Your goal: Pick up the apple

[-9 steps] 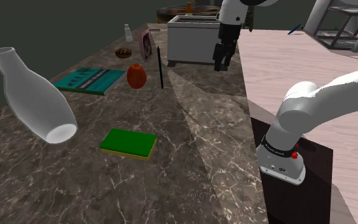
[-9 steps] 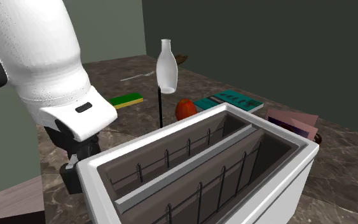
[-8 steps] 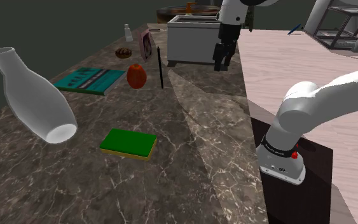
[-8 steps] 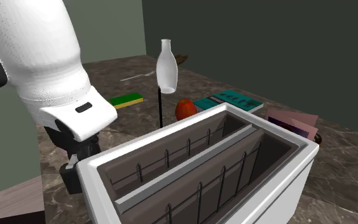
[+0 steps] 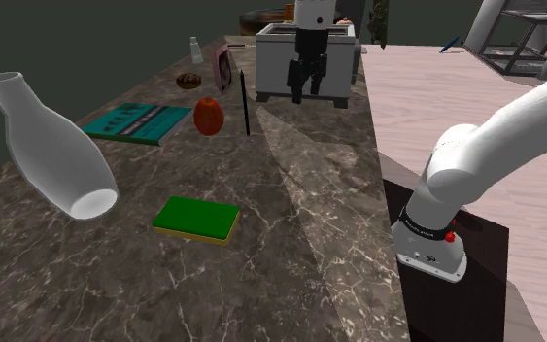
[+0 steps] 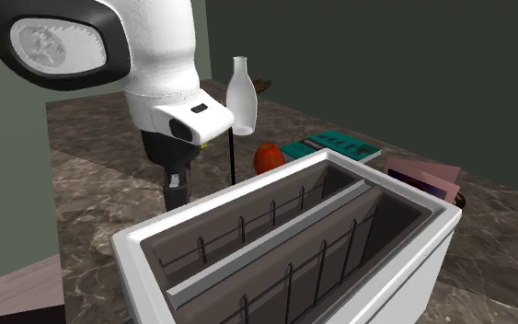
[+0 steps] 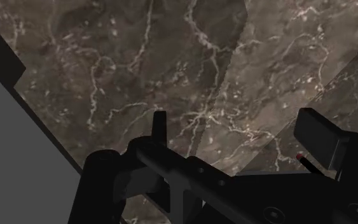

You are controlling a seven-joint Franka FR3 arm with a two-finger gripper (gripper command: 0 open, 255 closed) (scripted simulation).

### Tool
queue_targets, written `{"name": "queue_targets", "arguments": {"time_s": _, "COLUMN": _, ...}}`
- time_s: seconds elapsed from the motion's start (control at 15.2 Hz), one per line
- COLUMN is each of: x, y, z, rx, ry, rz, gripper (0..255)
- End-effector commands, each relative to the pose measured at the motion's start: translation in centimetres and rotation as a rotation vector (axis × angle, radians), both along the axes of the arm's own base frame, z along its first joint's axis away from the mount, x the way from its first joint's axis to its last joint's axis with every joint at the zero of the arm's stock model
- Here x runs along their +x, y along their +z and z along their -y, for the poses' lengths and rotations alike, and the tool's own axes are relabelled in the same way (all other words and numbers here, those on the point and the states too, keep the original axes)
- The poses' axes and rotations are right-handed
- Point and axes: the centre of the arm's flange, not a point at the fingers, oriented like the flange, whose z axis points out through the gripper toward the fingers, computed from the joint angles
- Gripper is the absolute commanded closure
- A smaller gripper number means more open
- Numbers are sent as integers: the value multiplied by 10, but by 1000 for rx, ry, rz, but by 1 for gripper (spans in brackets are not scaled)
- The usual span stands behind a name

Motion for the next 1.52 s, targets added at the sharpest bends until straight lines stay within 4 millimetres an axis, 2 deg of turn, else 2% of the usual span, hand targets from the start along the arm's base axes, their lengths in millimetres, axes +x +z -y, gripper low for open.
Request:
{"name": "queue_targets", "arguments": {"time_s": 0.0, "x": 18, "y": 4, "z": -20, "rx": -10, "ry": 4, "rz": -3, "gripper": 0}}
{"name": "queue_targets", "arguments": {"time_s": 1.19, "x": 199, "y": 35, "z": -190, "rx": -109, "ry": 43, "rz": -27, "gripper": 0}}
{"name": "queue_targets", "arguments": {"time_s": 1.25, "x": 207, "y": 36, "z": -198, "rx": -113, "ry": 45, "rz": -28, "gripper": 0}}
{"name": "queue_targets", "arguments": {"time_s": 1.45, "x": 207, "y": 20, "z": -199, "rx": -113, "ry": 45, "rz": -28, "gripper": 0}}
